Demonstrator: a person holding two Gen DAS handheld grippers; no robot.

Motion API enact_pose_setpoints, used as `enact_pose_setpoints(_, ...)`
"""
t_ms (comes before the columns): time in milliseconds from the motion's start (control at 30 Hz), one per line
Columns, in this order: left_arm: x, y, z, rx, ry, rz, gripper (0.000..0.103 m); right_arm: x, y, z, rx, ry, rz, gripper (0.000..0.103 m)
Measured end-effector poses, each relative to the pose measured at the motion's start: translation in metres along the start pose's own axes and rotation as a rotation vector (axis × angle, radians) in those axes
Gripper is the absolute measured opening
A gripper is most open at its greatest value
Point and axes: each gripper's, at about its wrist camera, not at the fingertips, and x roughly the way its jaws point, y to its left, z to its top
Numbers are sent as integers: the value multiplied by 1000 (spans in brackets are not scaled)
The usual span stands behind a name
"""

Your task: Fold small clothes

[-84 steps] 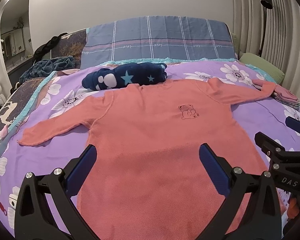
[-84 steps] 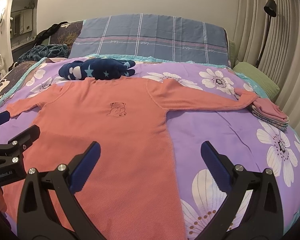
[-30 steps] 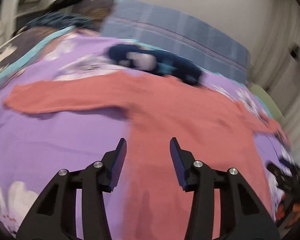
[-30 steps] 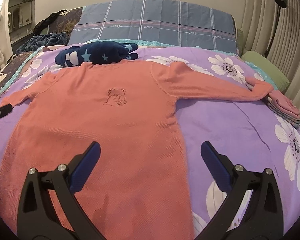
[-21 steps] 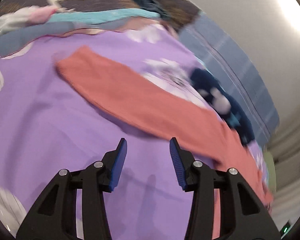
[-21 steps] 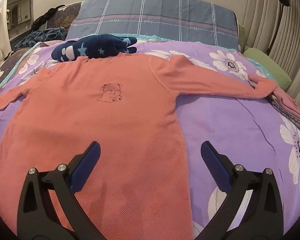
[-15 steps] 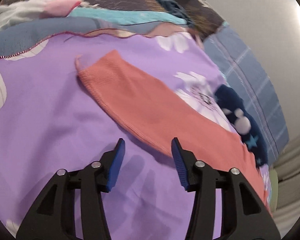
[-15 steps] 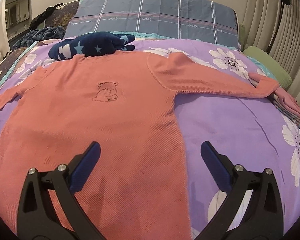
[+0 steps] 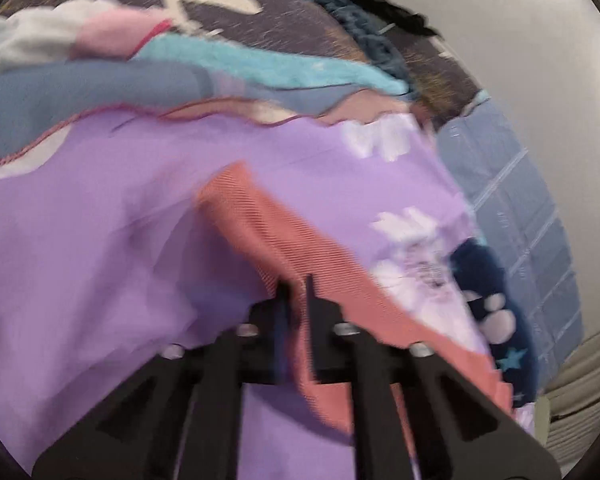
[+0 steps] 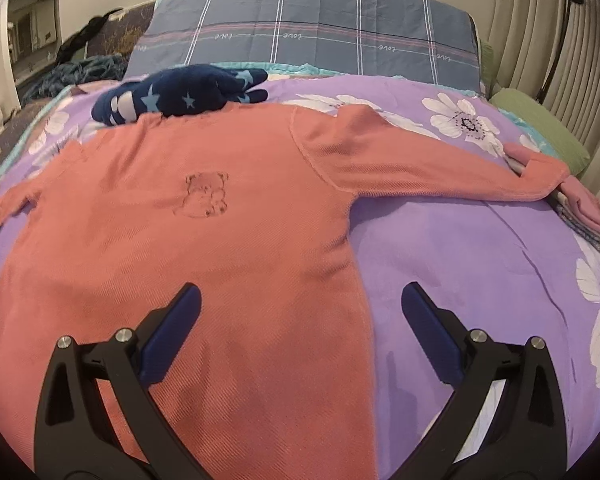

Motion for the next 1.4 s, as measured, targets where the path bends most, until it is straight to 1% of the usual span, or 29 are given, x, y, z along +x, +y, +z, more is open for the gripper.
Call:
enact_pose_setpoints(33, -7, -16, -2, 32, -8, -45, 4, -1, -2, 2, 12, -11, 13, 101)
enact_pose_setpoints(100, -21, -56, -11, 137, -14, -130, 4, -3, -5, 6, 25, -36, 20, 101)
enact_pose_setpoints(167, -40, -109, -33, 289, -7, -236, 4, -3, -6, 7, 31, -45, 20, 101)
enact_pose_setpoints(200, -51, -137, -48, 371, -3, -287, 4, -2, -8, 7, 36, -44, 23, 101)
enact_pose_setpoints(267, -65, -181, -81, 506, 20, -364, 4, -2, -10, 7, 47, -40, 30, 101)
enact_pose_setpoints(333, -73, -225, -123, 642, 74, -444, 4, -3, -15, 4, 61, -38, 40, 101)
enact_pose_setpoints(433, -73, -269, -189, 836, 139, -491, 5, -3, -22, 0, 67, -37, 36, 101)
enact_pose_setpoints(500, -66, -284, -230, 941, 184, -495, 5, -4, -28, -2, 76, -37, 35, 101)
enact_pose_setpoints(533, -61, -285, -244, 971, 208, -492, 5, -4, -31, -2, 80, -37, 35, 101)
enact_pose_setpoints(567, -55, -287, -257, 998, 242, -489, 9, -5, -33, -2, 82, -37, 37, 101)
enact_pose_setpoints(600, -47, -286, -272, 1027, 290, -473, 25, -6, -36, -1, 83, -43, 42, 101)
enact_pose_setpoints(633, -43, -281, -282, 1040, 307, -456, 35, -7, -38, -1, 81, -50, 45, 101)
enact_pose_setpoints(667, -38, -277, -287, 1053, 318, -440, 49, -9, -39, 0, 72, -62, 46, 101)
enact_pose_setpoints(700, -36, -274, -294, 1070, 324, -428, 51, -10, -38, 2, 57, -73, 46, 101)
enact_pose_setpoints(767, -33, -267, -293, 1097, 322, -394, 52, -12, -34, 5, 18, -84, 54, 101)
enact_pose_setpoints(833, -43, -258, -281, 1064, 301, -385, 54, -11, -23, 11, -27, -87, 87, 98)
enact_pose_setpoints(867, -48, -253, -269, 1036, 276, -378, 58, -11, -16, 15, -55, -85, 117, 91)
enact_pose_setpoints(900, -50, -249, -257, 1012, 246, -361, 61, -10, -9, 19, -77, -79, 141, 80)
enact_pose_setpoints(933, -54, -245, -244, 983, 205, -337, 61, -8, 5, 25, -125, -64, 186, 74)
enact_pose_setpoints(967, -57, -237, -229, 950, 166, -307, 61, -7, 14, 27, -153, -56, 210, 59)
enact_pose_setpoints(1000, -57, -233, -220, 926, 147, -289, 61, -5, 29, 32, -202, -49, 249, 49)
enact_pose_setpoints(1033, -56, -222, -204, 871, 120, -266, 61, -5, 45, 36, -252, -51, 284, 47)
enact_pose_setpoints(1067, -56, -214, -194, 836, 103, -252, 61, -4, 60, 38, -303, -60, 316, 46)
enact_pose_setpoints(1100, -52, -202, -182, 799, 77, -211, 61, -3, 82, 40, -376, -75, 357, 46)
enact_pose_setpoints(1167, -42, -195, -172, 801, 63, -151, 61, 0, 112, 42, -466, -86, 384, 46)
enact_pose_setpoints(1200, -33, -189, -171, 813, 82, -112, 61, 3, 127, 43, -503, -83, 396, 49)
enact_pose_setpoints(1300, -18, -184, -177, 844, 140, -74, 61, 20, 169, 51, -575, -40, 436, 57)
enact_pose_setpoints(1333, -15, -184, -178, 863, 144, -57, 61, 25, 175, 52, -585, -32, 433, 58)
enact_pose_setpoints(1400, -18, -184, -177, 875, 139, -59, 61, 38, 191, 53, -608, -15, 404, 58)
